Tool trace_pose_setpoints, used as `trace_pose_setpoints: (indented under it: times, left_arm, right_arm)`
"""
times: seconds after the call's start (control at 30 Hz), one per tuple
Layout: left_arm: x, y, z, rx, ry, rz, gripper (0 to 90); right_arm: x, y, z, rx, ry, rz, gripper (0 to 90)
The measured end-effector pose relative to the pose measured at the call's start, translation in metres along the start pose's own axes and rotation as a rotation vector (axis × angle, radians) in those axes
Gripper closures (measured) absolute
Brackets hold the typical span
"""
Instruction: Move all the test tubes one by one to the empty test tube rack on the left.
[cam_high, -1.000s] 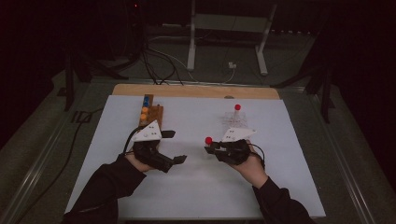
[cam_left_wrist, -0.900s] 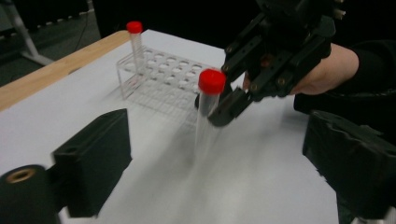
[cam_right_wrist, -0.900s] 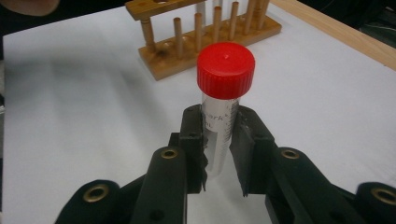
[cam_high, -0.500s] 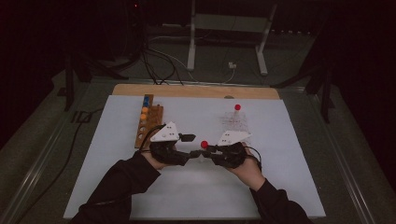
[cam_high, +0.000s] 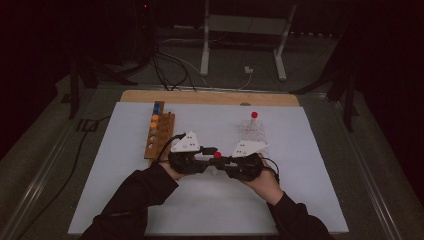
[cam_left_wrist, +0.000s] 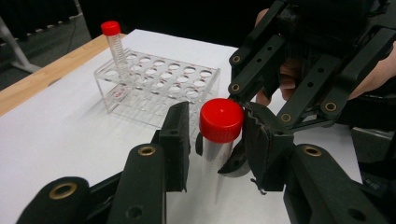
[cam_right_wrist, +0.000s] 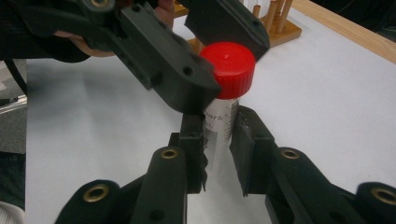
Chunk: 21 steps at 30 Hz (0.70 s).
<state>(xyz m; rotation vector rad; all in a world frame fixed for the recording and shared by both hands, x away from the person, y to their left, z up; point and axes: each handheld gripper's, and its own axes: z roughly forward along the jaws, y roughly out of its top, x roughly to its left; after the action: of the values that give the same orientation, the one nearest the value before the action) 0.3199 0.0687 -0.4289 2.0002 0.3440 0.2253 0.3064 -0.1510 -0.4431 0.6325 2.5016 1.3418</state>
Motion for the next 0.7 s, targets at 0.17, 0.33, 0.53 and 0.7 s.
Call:
trace_pose_setpoints:
  times: [0.17, 0.33, 0.53, 0.7]
  left_arm:
    - [0.000, -0.001, 0.003, -0.006, -0.004, 0.009, 70.4]
    - [0.000, 0.000, 0.001, 0.001, -0.005, 0.019, 71.4]
    - [0.004, 0.002, -0.008, 0.006, 0.012, 0.014, 71.7]
    - [0.009, 0.004, -0.020, 0.000, 0.039, 0.010, 71.7]
  right_arm:
    - [0.000, 0.000, 0.001, 0.003, -0.001, -0.001, 75.0]
    - [0.000, -0.001, 0.001, -0.003, 0.000, 0.007, 73.7]
    - [-0.001, 0.001, -0.004, -0.018, -0.011, 0.011, 58.5]
    - [-0.003, 0.001, -0.009, -0.044, -0.022, 0.026, 48.0]
